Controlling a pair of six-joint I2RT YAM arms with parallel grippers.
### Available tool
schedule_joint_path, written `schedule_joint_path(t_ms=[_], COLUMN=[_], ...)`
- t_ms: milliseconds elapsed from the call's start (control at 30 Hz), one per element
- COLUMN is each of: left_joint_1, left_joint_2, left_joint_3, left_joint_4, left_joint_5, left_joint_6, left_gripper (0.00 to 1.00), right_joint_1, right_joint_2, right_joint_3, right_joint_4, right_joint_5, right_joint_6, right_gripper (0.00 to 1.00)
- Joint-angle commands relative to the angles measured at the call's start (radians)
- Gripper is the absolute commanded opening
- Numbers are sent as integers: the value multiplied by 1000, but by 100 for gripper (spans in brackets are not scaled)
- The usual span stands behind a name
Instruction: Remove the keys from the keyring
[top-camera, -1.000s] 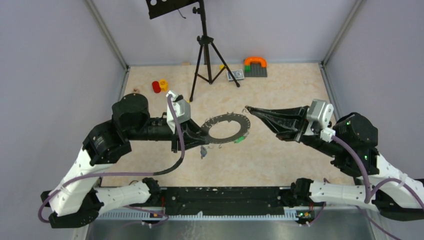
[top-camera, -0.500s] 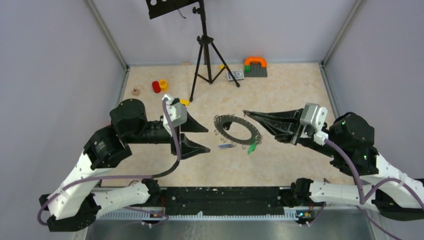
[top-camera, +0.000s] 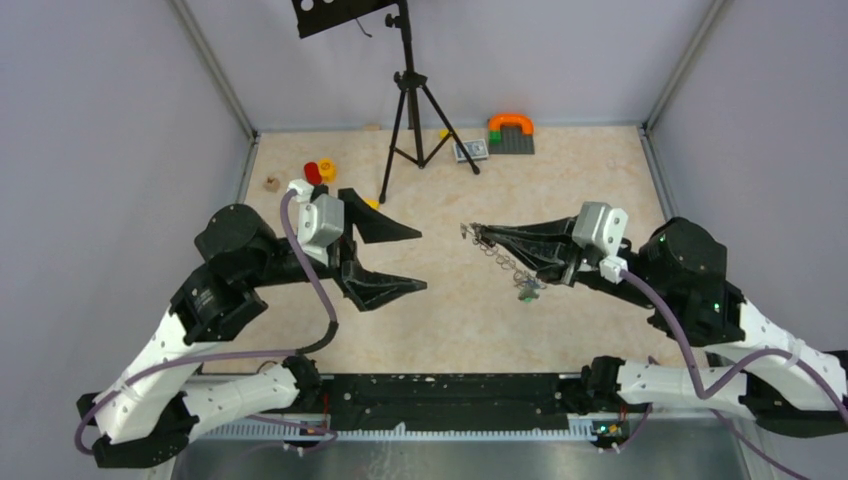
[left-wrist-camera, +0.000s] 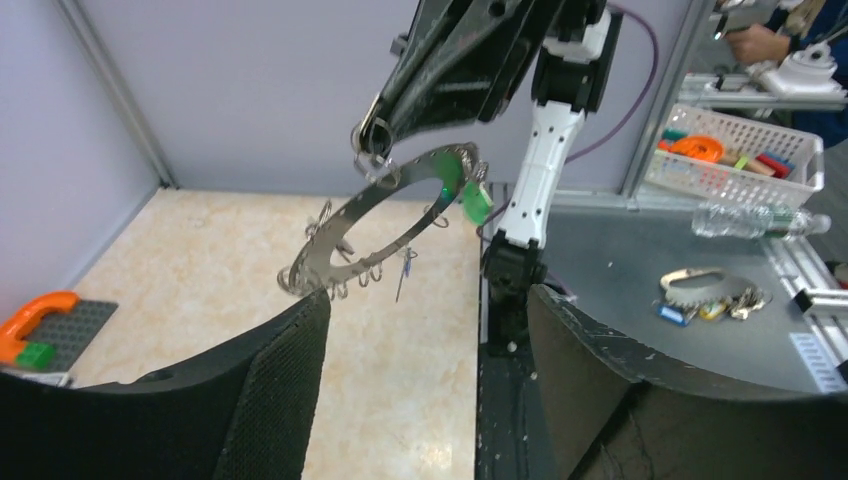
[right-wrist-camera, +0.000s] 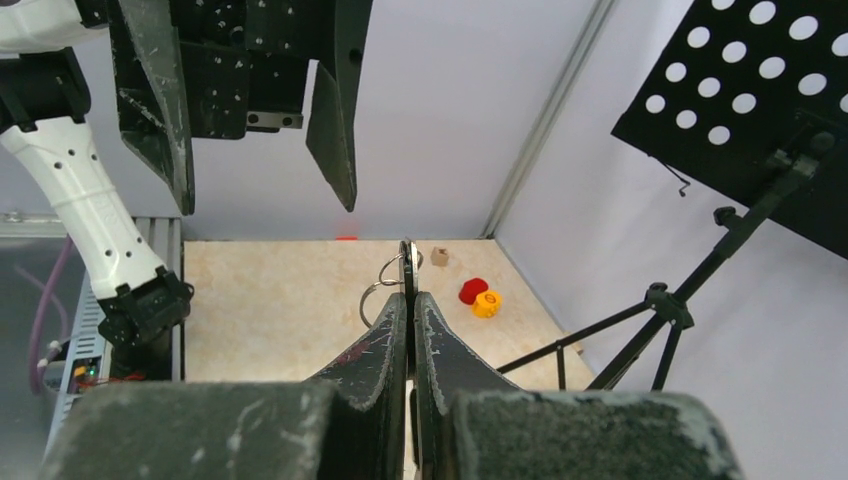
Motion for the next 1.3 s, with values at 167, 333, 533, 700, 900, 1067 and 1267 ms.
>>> schedule_joint_path(t_ms=[167,333,533,700,900,1067,1267], left_joint_1=[-2,-2,-2,-2,-3,-2,-2], left_joint_2=[68,86,100,112,97,59,10], left_joint_3=[-58,-73,-96,-102,-99,-139,-171], left_joint_4=[309,300,264,227,165,186,154], left_joint_5=[97,51,-71,-113,-153,-222,-288], left_joint_6=[-146,-134,-100,-71,8,26,107], left_gripper=[65,66,68,66,67,70,74], right_joint_1=[6,5,5,5,6,6,5], right_joint_2=[41,66,126,171,270,350,464], right_joint_3=[80,104,170,227,369,449,571], right_joint_4=[7,-14,-105,-180,-391,-515,-712], right_joint_5=[18,40,94,128,202,333,442], right_joint_6=[9,21,28,19,-40,-90,-137], right_gripper=[0,0,0,0,0,0,0])
